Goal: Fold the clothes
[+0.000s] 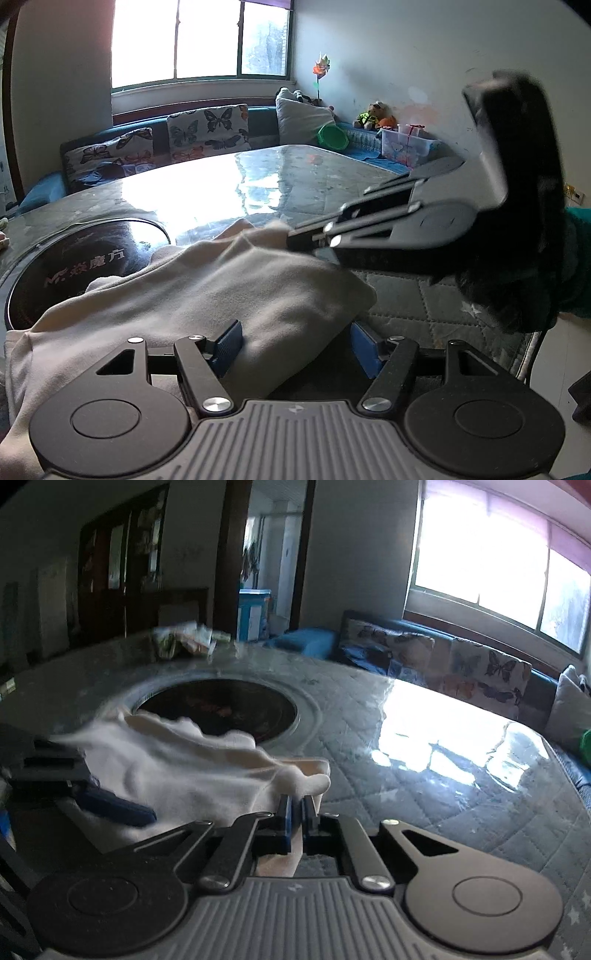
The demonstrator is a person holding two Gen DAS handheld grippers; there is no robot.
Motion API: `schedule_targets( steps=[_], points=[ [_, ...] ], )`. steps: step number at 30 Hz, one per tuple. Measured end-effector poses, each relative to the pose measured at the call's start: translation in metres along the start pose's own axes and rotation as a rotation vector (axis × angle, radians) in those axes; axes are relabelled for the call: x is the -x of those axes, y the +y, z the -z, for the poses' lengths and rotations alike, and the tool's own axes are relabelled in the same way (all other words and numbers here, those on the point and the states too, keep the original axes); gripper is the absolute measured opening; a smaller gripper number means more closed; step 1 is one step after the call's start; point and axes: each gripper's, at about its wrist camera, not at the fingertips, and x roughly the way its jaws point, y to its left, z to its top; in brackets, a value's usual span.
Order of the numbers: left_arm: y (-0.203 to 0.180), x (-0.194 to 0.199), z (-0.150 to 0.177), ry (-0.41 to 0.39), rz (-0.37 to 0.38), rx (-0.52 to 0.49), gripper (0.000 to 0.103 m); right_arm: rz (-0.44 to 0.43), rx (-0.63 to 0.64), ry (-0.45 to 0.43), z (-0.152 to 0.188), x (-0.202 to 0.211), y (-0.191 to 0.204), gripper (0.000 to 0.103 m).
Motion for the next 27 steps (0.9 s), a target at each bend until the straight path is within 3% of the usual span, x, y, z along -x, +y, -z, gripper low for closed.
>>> schedule_targets(
  steps=[5,9,12,16,20,27],
  points=[
    [0.001,0.001,0.001,-0.003,0.003,-0.007,0.068,-0.019,-0.009,0.045,0.006,-0.010,-0.003,0.005],
    [0.002,0.004,0.000,-0.016,0.004,0.009,0.068,-0.048,-0.057,0.008,-0.002,0.005,-0.010,0.006],
    [0.004,0.011,-0.001,-0.032,0.005,0.019,0.068,-0.125,-0.071,-0.022,-0.007,0.021,-0.010,0.006],
    [0.008,0.019,0.004,-0.032,-0.007,0.033,0.068,-0.226,-0.044,0.006,-0.004,0.022,0.004,0.006],
    [0.016,0.026,0.012,-0.023,-0.031,0.074,0.068,-0.222,-0.065,0.074,0.011,0.004,0.005,0.005],
    [0.043,0.054,0.017,-0.070,-0.118,0.175,0.069,-0.219,-0.048,0.059,0.009,0.011,0.011,0.007]
  ],
)
